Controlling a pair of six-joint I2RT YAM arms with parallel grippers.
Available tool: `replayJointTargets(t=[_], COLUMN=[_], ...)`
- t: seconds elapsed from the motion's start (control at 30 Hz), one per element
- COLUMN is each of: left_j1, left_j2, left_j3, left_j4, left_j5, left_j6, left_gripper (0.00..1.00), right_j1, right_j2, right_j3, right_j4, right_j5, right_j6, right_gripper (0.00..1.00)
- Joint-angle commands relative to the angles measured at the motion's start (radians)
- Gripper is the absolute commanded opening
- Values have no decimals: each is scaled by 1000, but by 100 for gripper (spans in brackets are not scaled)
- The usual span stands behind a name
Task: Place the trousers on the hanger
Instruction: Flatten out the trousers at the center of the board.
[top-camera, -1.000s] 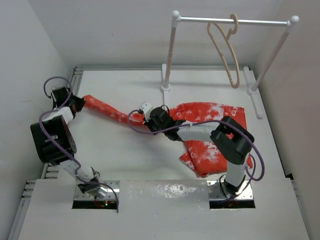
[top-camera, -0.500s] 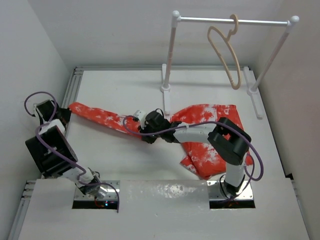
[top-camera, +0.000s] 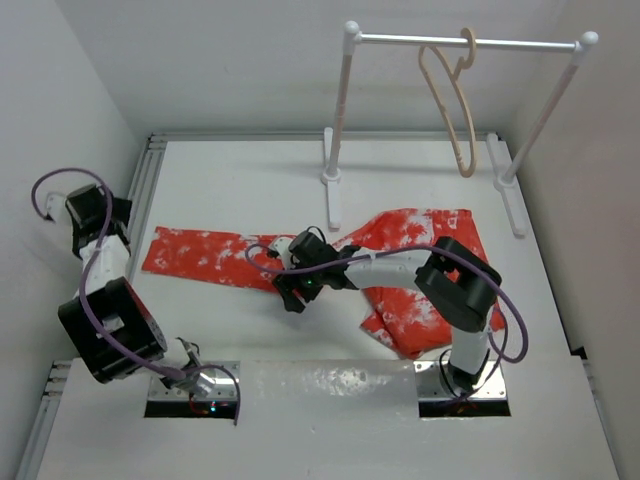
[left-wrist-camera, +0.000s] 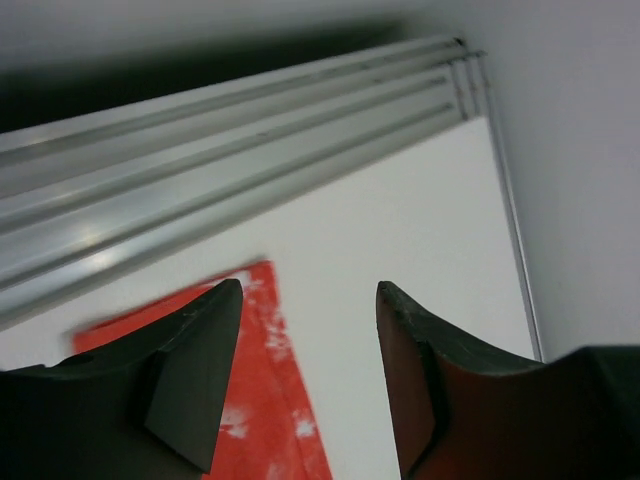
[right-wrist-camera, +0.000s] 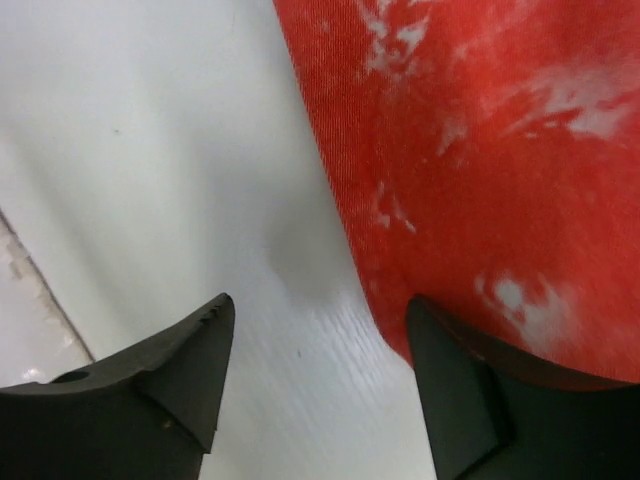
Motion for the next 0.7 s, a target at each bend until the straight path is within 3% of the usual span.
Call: replayJointTargets(t=[0.0, 0.07, 0.13, 0.23, 0.27, 0.37, 0.43, 0.47, 0.57, 0.67], left_j1=[-137, -212, -250, -358, -416, -484, -478, -475, -449, -382], left_j2=[19, 59, 95, 105, 109, 113, 151, 232, 380, 376], left_j3=[116, 152, 157, 182, 192, 205, 244, 289, 422, 363], left_j4=[-62, -104, -111, -121, -135, -137, -158, -198, -400, -326], left_j5=[-96, -125, -96, -101, -111, -167, -199, -225, -328, -265], left_j6=[147, 184, 190, 198, 203, 213, 250, 273, 321, 302], left_gripper=[54, 54, 54, 53, 53, 53, 60, 62, 63, 62], right_j1=[5, 0, -26, -133, -227, -431, -521, -623, -833, -1010], right_j2=[-108, -176, -252, -375, -409, -540, -631, -653, -687, -656], right_j3=[4, 4, -14, -97, -161, -295, -358, -370, -405, -451], right_j4=[-45, -52, -44, 7, 42, 63, 51, 39, 17, 37], right_j5=[47, 132, 198, 231, 220, 226, 336, 399, 383, 389], right_j6=[12, 35, 69, 217, 256, 361, 379, 382, 399, 442], right_gripper=[69, 71, 65, 24, 0, 0, 0, 0, 0, 4])
